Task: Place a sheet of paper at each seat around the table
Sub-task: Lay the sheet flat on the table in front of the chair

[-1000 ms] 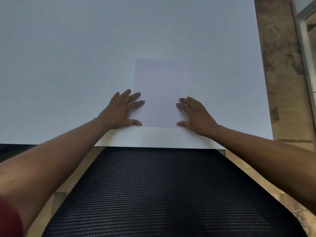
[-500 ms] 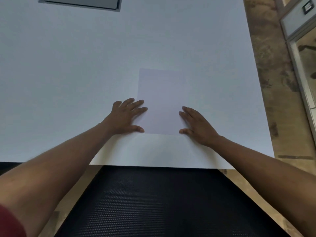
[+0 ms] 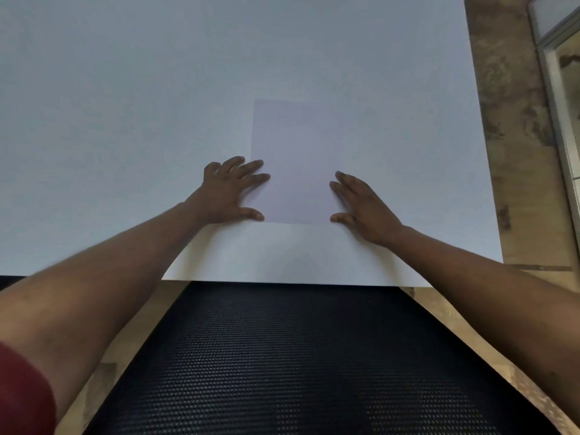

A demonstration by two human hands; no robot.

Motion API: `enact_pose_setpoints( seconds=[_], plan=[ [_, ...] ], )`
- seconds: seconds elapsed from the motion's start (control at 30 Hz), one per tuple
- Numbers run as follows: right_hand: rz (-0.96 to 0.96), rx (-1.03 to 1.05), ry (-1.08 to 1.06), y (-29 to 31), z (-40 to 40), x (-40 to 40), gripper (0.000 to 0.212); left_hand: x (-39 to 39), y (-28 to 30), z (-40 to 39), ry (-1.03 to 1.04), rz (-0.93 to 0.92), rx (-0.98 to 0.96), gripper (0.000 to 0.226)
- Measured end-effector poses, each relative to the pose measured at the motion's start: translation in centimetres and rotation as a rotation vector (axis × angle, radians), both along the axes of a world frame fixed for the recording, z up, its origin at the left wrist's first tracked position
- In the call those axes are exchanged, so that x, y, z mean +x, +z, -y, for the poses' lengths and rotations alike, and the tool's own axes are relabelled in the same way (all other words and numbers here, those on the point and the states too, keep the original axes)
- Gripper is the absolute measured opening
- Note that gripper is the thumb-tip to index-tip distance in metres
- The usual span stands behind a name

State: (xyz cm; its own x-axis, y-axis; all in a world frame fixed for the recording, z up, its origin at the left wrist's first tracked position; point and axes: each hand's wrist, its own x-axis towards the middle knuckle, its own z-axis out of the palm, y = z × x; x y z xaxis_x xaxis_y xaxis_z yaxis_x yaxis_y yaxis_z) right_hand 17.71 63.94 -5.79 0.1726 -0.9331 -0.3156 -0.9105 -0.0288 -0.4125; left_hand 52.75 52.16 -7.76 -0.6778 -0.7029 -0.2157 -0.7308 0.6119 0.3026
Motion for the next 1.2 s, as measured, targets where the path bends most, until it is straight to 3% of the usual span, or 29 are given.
enact_pose_setpoints(
  seconds=[0.7, 1.2],
  plan=[
    [-0.081, -0.014, 0.081, 0.0, 0.2, -0.1, 0.078, 0.0, -0.9, -0.2, 0.015, -0.029, -0.008, 0.123],
    [-0.089, -0.010, 0.074, -0.1, 0.2, -0.1, 0.078, 0.1, -0.9, -0.2, 0.023, -0.043, -0.025, 0.117]
  ],
)
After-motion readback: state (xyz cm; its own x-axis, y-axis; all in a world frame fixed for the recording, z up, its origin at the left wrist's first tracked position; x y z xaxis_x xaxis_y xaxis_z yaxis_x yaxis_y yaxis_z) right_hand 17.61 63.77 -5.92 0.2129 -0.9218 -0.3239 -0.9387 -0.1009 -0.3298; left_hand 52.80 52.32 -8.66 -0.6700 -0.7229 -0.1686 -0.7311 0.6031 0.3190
